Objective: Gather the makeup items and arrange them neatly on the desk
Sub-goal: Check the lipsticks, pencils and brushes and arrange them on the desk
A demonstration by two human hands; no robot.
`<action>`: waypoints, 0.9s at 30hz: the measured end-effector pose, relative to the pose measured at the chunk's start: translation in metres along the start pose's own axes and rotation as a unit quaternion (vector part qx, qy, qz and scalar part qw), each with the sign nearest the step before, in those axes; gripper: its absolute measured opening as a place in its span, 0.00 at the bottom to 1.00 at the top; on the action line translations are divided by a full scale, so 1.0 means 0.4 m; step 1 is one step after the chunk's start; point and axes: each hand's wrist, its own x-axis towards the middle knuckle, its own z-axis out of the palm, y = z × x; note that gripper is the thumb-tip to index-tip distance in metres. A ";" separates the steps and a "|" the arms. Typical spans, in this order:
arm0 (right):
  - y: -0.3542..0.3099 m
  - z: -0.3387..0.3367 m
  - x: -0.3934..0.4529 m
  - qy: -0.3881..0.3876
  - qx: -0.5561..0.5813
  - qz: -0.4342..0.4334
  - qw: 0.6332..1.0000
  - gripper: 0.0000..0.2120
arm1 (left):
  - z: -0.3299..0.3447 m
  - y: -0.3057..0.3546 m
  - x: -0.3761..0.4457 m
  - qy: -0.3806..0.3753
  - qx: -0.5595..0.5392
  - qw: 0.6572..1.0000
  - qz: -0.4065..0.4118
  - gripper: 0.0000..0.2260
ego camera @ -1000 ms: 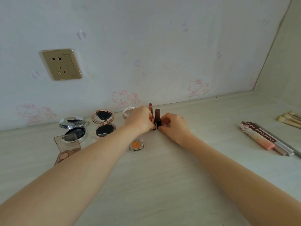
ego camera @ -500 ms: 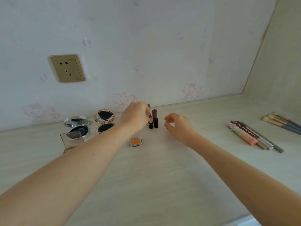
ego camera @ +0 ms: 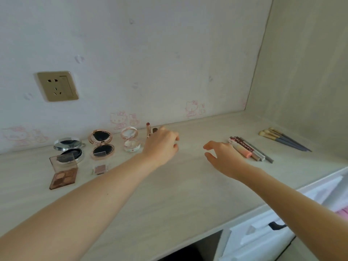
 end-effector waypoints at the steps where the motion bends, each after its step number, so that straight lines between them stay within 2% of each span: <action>1: 0.017 -0.010 -0.015 0.003 -0.008 0.006 1.000 0.15 | 0.013 0.015 -0.001 -0.006 -0.004 1.000 0.007 0.12; 8: 0.142 -0.061 -0.094 0.021 -0.030 0.056 0.998 0.13 | 0.106 0.124 0.006 -0.050 -0.035 0.997 0.052 0.12; 13: 0.215 -0.095 -0.111 0.032 -0.042 0.063 0.997 0.08 | 0.155 0.190 0.036 -0.070 -0.064 0.993 0.072 0.13; 20: 0.262 -0.112 -0.072 0.020 -0.060 0.103 0.993 0.12 | 0.224 0.247 0.122 -0.099 -0.110 0.989 0.020 0.16; 22: 0.261 -0.111 -0.062 0.035 -0.068 0.093 0.993 0.11 | 0.244 0.268 0.151 -0.101 -0.123 0.987 0.013 0.17; 24: 0.256 -0.104 -0.051 0.061 -0.086 0.043 0.994 0.12 | 0.259 0.287 0.175 -0.099 -0.135 0.986 0.019 0.18; 27: 0.255 -0.093 -0.032 0.034 -0.106 0.077 0.991 0.15 | 0.278 0.312 0.209 -0.091 -0.152 0.984 0.027 0.20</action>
